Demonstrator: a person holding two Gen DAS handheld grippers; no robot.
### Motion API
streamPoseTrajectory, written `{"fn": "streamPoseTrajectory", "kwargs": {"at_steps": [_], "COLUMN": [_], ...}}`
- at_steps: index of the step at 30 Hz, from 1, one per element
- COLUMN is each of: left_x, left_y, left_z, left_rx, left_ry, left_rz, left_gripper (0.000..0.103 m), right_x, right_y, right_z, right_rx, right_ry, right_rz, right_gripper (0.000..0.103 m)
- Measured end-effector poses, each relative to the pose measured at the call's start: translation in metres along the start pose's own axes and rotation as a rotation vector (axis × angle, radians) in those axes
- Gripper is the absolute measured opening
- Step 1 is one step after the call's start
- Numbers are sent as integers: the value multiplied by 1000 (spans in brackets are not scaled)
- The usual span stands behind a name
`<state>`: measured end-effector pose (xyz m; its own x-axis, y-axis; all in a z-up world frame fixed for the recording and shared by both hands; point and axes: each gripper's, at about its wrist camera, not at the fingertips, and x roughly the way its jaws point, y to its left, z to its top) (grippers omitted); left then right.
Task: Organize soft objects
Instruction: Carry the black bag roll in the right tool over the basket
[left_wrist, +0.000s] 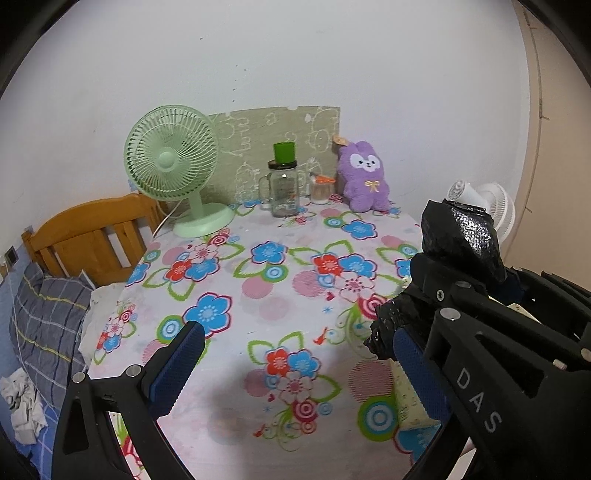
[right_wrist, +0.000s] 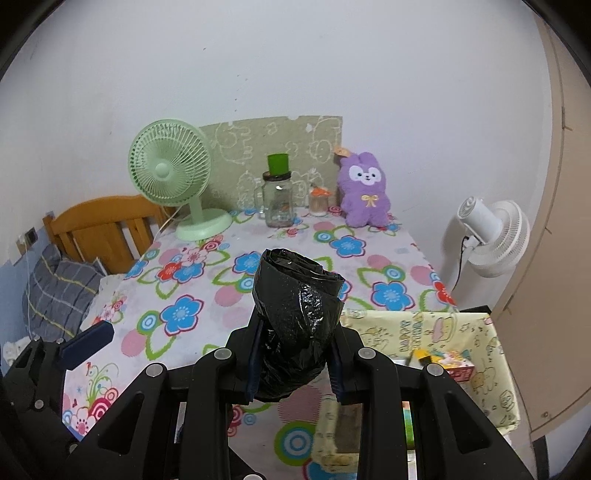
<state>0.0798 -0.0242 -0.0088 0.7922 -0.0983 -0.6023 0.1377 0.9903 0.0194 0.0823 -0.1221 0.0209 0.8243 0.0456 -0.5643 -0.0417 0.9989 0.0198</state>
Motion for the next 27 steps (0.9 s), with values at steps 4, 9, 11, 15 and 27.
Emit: {"fn": "streamPoseTrajectory", "kwargs": {"at_steps": [4, 9, 11, 15, 27], "left_x": [-2, 0, 2, 5, 24], "left_y": [-15, -34, -41, -55, -90], "left_z": [4, 7, 8, 9, 11], "left_rx": [7, 21, 29, 44, 72], "left_ry": [-15, -22, -19, -16, 10], "left_rz": [-6, -26, -34, -47, -104], "left_gripper": [103, 103, 103, 103, 103], "right_x": [-5, -7, -8, -7, 1], "right_y": [-14, -33, -41, -55, -94], "right_z": [1, 0, -1, -2, -8], "right_rx": [8, 25, 35, 50, 96], "right_ry": [-11, -18, -18, -19, -12], "right_rz": [-10, -26, -34, -48, -90], "right_gripper": [32, 32, 32, 32, 32]}}
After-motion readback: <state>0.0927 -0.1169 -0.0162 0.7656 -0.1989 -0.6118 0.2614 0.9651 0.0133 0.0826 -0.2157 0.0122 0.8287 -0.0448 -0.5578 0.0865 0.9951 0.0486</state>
